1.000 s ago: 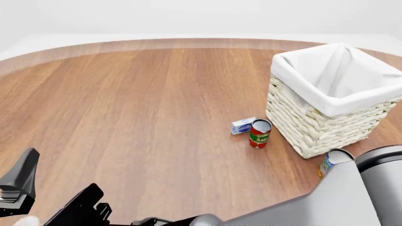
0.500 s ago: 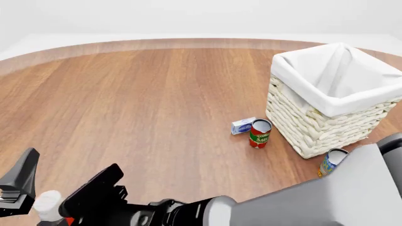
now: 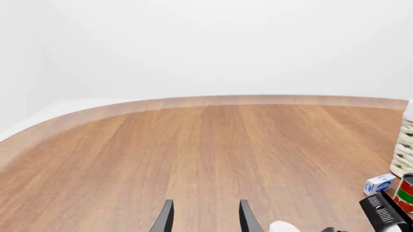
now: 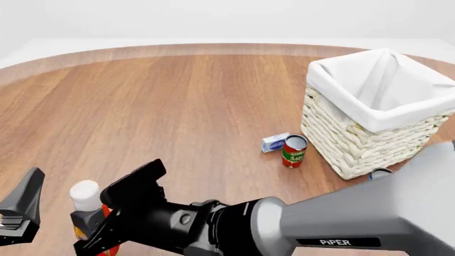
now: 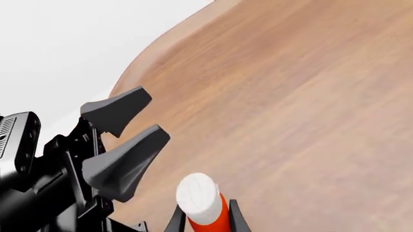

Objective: Pick up the ketchup, and put it in the basket.

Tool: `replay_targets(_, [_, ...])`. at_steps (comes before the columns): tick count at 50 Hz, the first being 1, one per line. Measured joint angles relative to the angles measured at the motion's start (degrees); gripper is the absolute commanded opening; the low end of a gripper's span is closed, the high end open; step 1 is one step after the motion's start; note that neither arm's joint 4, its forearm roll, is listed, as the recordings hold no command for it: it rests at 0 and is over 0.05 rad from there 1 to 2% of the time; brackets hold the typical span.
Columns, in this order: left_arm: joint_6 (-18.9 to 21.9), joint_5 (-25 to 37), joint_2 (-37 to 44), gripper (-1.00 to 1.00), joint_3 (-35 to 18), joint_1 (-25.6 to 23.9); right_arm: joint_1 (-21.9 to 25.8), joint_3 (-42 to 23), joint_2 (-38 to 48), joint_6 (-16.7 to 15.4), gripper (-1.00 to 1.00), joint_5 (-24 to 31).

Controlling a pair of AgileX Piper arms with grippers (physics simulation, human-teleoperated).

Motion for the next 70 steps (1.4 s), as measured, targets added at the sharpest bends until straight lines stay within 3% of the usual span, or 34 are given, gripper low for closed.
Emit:
replay_targets(47, [0.00, 0.00, 0.00, 1.00, 0.00, 0.00, -15.11, 8.33, -18.37, 1.01, -1.00, -2.77])
replay_targets(70, [0.00, 0.00, 0.00, 1.00, 0.00, 0.00, -25.44, 15.11, -29.48, 3.67, -1.00, -8.73])
